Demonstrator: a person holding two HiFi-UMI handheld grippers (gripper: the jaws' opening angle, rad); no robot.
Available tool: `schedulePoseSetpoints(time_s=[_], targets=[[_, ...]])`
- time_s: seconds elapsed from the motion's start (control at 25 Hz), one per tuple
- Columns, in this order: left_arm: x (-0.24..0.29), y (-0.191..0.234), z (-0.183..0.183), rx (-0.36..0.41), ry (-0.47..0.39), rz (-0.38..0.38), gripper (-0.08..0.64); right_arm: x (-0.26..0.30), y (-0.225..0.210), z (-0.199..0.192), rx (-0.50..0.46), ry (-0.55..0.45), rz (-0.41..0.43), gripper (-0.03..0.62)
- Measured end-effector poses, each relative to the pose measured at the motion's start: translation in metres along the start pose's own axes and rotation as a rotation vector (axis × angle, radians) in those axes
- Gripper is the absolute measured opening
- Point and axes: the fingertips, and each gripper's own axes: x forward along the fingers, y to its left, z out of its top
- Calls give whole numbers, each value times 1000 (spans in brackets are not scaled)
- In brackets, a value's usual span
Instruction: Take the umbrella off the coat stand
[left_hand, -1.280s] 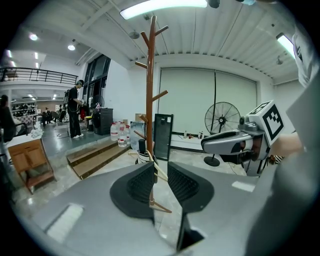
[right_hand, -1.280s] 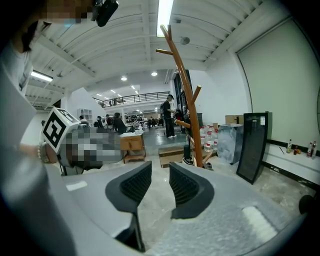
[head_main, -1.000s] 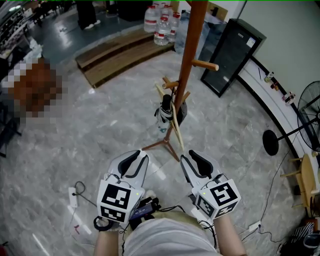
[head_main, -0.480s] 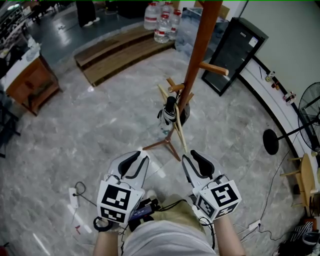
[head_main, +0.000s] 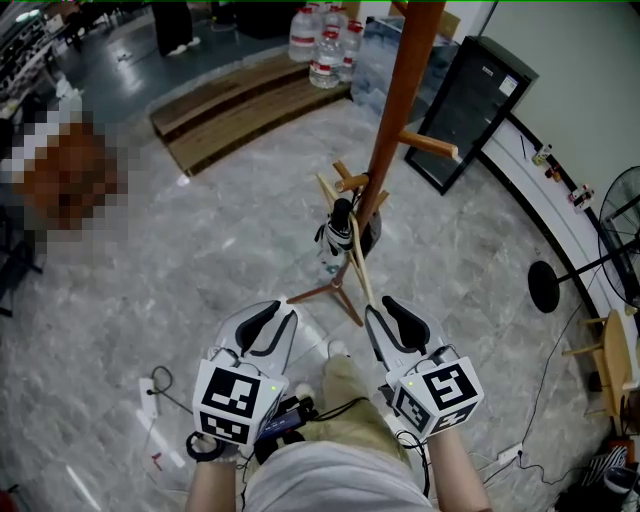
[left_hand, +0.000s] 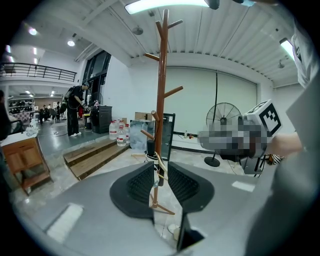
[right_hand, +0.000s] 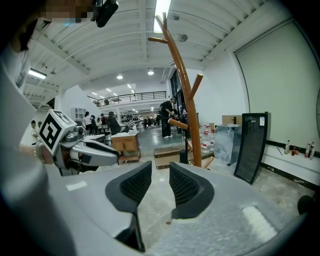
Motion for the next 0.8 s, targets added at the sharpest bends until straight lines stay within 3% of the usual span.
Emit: schedulePoseSetpoints(time_s=[0.2, 0.8], targets=[[10, 10, 10, 22, -15, 24, 84, 16, -11, 9, -17, -1, 22, 107], [39, 39, 27, -21, -31, 84, 86, 73, -37, 31, -49, 12, 81, 107]])
